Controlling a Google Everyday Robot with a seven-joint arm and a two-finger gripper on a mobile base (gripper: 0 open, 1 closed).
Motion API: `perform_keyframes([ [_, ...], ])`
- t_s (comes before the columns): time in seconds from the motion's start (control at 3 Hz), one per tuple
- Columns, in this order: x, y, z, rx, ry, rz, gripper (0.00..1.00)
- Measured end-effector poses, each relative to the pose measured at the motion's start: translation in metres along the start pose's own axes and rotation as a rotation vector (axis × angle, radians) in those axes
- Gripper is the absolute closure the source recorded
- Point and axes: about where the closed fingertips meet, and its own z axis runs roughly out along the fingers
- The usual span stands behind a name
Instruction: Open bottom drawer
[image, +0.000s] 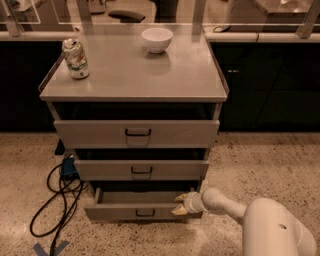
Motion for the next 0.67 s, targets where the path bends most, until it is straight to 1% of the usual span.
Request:
perform_keyframes([
  [0.33, 0.0063, 0.0159, -0.0095, 0.013, 0.003, 0.0, 1.0],
  [0.67, 0.0065, 0.0164, -0.0091, 0.013, 0.003, 0.0, 1.0],
])
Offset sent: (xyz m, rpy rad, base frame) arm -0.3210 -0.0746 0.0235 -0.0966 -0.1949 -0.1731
